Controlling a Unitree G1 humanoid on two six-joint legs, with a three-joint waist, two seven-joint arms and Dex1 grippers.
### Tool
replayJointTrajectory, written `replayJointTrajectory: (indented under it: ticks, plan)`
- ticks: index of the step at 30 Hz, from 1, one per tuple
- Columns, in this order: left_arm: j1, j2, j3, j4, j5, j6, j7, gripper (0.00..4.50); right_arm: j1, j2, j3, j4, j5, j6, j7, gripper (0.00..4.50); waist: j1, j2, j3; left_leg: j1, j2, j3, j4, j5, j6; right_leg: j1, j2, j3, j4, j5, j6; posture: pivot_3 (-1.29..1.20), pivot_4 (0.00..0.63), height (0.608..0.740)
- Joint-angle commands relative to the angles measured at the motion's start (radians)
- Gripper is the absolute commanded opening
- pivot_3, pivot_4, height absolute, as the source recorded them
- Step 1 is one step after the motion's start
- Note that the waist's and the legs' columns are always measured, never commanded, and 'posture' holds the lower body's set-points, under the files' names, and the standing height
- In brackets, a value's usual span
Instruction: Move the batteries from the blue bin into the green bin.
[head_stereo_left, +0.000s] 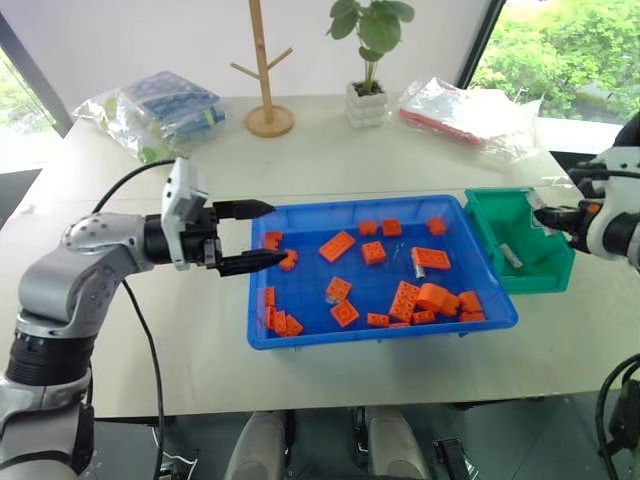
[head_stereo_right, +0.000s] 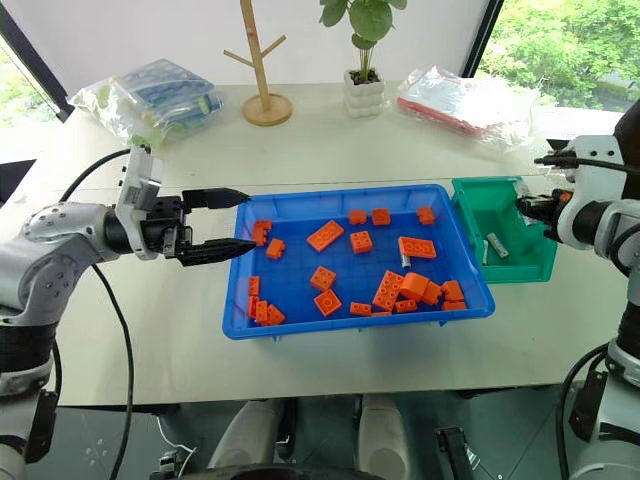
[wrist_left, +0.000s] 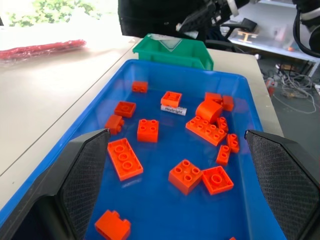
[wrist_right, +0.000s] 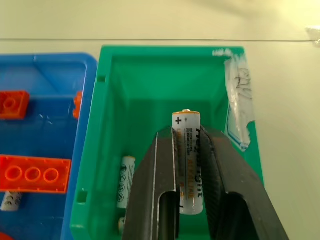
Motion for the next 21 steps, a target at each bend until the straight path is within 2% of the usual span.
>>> replayJointTrajectory:
  ticks: [1,3,7,12,13,15,16,21]
  plan:
    - [-0.025,-0.001,0.010,0.002,0.006,-0.018,-0.008,4.50,0.050,-0.030,0.033,-0.026,-0.023,-0.114,0.009,1.95,0.001,0.000,0.000,0.000,0.000,0.000,0.000,0.000,0.000,0.000,0.000,0.000,0.000,0.000,0.000,0.00,0.150,0.692]
    - [-0.028,-0.001,0.010,0.005,0.007,-0.018,-0.009,4.50,0.082,-0.061,0.059,-0.016,-0.038,-0.201,0.038,2.98,0.002,0.000,0.000,0.000,0.000,0.000,0.000,0.000,0.000,0.000,0.000,0.000,0.000,0.000,0.000,0.00,0.150,0.692]
    - [-0.033,0.001,0.011,0.007,0.009,-0.017,-0.012,4.50,0.084,-0.140,0.123,0.024,-0.052,-0.427,0.165,2.98,0.002,0.001,0.000,0.000,0.000,0.000,0.000,0.000,0.000,0.000,0.000,0.000,0.000,0.000,0.000,0.00,0.150,0.692]
    - [-0.044,0.001,0.010,0.012,0.012,-0.014,-0.013,4.50,-0.043,-0.186,0.237,0.131,-0.031,-0.635,0.386,2.98,-0.009,0.001,0.001,0.000,0.000,0.000,0.000,0.000,0.000,0.000,0.000,0.000,0.000,0.000,0.000,0.00,0.150,0.692]
    - [-0.044,0.001,0.011,0.010,0.011,-0.014,-0.012,4.50,-0.065,-0.184,0.265,0.146,-0.029,-0.664,0.431,3.53,-0.013,0.001,0.001,0.000,0.000,0.000,0.000,0.000,0.000,0.000,0.000,0.000,0.000,0.000,0.000,0.00,0.150,0.692]
    - [-0.044,0.001,0.014,0.007,0.012,-0.012,-0.011,4.50,-0.081,-0.184,0.329,0.171,-0.047,-0.755,0.525,4.30,-0.015,0.000,0.001,0.000,0.000,-0.001,0.000,0.000,0.000,0.000,0.000,0.000,0.000,0.000,0.000,0.00,0.150,0.692]
    - [-0.042,0.002,0.016,0.004,0.011,-0.012,-0.009,4.50,-0.076,-0.190,0.361,0.179,-0.062,-0.808,0.577,4.42,-0.015,0.000,0.001,0.000,0.000,-0.001,0.000,0.000,0.000,0.000,0.000,0.000,0.000,0.000,0.000,0.00,0.150,0.692]
    - [-0.031,0.008,0.029,-0.008,0.008,-0.009,-0.002,4.50,-0.077,-0.196,0.504,0.274,-0.164,-1.077,0.763,4.42,-0.013,0.000,0.001,0.000,0.000,0.000,0.000,0.000,0.000,0.000,0.000,0.000,0.000,0.000,0.000,0.00,0.150,0.692]
